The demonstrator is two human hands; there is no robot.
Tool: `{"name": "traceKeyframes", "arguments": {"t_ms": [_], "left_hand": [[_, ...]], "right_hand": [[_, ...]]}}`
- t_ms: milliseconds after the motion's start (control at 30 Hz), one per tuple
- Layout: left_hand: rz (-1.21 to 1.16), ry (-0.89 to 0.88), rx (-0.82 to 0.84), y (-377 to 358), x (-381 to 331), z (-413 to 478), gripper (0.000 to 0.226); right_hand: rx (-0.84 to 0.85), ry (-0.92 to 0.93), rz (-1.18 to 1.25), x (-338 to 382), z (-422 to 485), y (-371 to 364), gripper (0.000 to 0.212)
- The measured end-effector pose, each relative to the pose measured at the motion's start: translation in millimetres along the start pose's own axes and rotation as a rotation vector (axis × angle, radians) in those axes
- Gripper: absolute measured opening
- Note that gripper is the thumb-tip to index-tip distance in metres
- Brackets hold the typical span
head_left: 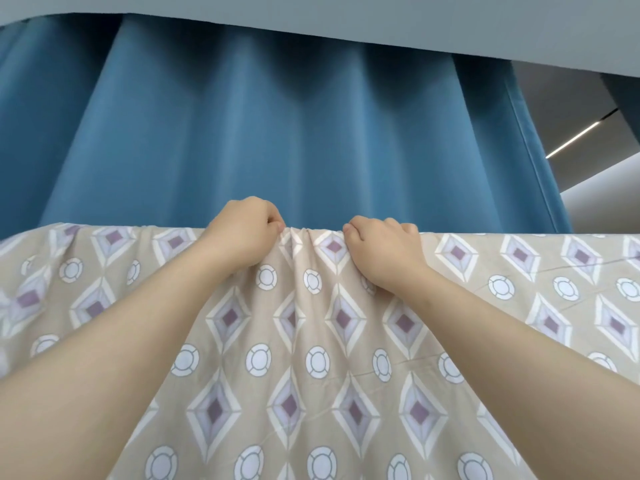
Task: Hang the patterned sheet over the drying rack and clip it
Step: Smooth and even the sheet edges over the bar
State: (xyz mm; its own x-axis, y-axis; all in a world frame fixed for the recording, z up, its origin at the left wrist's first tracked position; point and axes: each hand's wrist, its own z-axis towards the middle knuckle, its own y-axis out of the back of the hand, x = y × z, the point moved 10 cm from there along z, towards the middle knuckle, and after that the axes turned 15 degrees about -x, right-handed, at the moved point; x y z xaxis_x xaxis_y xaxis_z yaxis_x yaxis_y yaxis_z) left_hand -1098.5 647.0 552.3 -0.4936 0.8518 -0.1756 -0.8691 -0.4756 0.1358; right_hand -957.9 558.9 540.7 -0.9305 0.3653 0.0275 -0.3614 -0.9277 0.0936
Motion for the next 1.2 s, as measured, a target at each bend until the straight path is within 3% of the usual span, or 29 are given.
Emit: {"name": "traceKeyframes", "arguments": {"t_ms": [133,300,400,567,633,733,900,1033,1200], "left_hand": [[0.263,-0.138,-0.158,-5.7,-8.5,-8.2,0.027],[0.214,-0.007,-0.335,27.5,24.7,-8.6,0.021],[0.201,-0.008,-0.259,18.7,23.3,-10.2,0.022],[0.121,-0.003,0.067,-14.1,3.6,-0.6,0.032],[0.098,-0.011,0.087,-19.3,1.8,3.4,0.03],[0.053,-0.024,0.014,-15.4,-2.1,7.8,0.029],[0.138,-0.105,-0.358,7.7,-9.1,-10.2,0.033],[-0.007,0.136,-0.172,-4.2,14.9,4.7,0.039],[0.297,0.042,0.003,-14.3,35.0,7.9,0.046]], "right_hand": [[-0.012,0.032,0.013,6.7,-4.5,-0.8,0.037],[-0.033,0.047,0.006,9.8,-4.6,4.6,0.034],[-0.028,0.042,-0.017,11.9,-4.7,-2.4,0.034],[-0.02,0.049,0.017,4.7,-5.6,-2.4,0.038],[0.001,0.06,0.049,2.1,-6.9,-1.9,0.038],[0.008,0.067,0.098,1.3,-6.8,0.4,0.037],[-0.03,0.033,0.171,3.8,-4.4,9.2,0.035],[-0.02,-0.001,0.231,-3.5,-5.6,9.7,0.029],[-0.048,-0.06,0.306,-11.1,-9.8,15.7,0.028]]}}
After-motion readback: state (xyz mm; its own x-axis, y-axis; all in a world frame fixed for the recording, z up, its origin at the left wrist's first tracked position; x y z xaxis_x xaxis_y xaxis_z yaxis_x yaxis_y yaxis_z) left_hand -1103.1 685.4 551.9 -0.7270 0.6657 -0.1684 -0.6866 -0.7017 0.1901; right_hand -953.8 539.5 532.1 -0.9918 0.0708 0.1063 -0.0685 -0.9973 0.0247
